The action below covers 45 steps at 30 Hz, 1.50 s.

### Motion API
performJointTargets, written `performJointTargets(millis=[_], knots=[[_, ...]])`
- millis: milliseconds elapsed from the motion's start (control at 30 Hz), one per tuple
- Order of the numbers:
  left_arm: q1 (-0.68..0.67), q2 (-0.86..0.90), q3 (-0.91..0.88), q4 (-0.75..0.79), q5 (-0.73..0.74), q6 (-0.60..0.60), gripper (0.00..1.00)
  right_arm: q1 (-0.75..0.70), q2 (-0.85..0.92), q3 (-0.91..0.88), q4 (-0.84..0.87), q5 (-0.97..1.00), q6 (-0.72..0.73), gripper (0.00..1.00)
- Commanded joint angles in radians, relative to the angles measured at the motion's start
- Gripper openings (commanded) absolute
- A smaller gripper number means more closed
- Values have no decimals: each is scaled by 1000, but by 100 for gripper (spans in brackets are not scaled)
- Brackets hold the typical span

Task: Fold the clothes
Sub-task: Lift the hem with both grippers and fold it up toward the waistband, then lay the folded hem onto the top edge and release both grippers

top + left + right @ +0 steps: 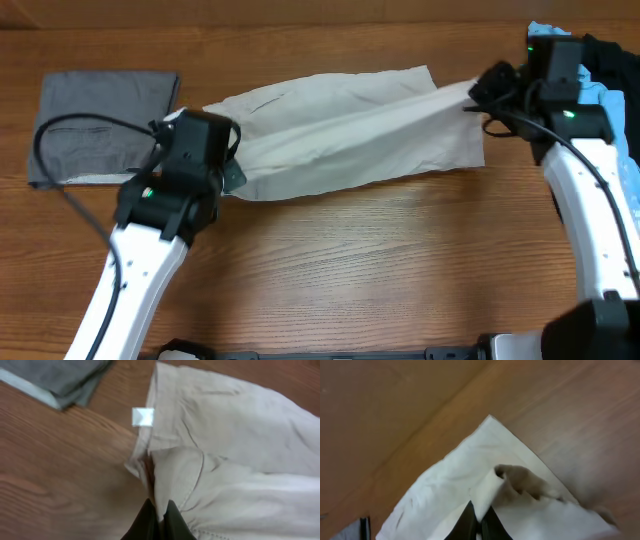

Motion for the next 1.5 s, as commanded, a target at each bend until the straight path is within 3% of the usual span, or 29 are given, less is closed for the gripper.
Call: performJointTargets(millis=[0,400,633,1033,1333,1400,1467], knots=[[6,63,24,43,-167,-26,4,16,37,33,68,53,-6,4],[114,258,24,265,-164,-89,4,40,202,33,296,61,-6,4],[130,269,24,390,-153,-5,4,55,263,33,435,62,-6,4],[130,428,23,431,-132,-6,6,77,351,30,456,75,-6,4],[130,527,23,571,-155,-5,6,98,447,30,554,84,-6,4],[130,543,23,586,-155,-5,11,97,464,30,581,85,-6,5],[130,550,23,600,-158,12,35,97,476,30,607,84,-6,17]])
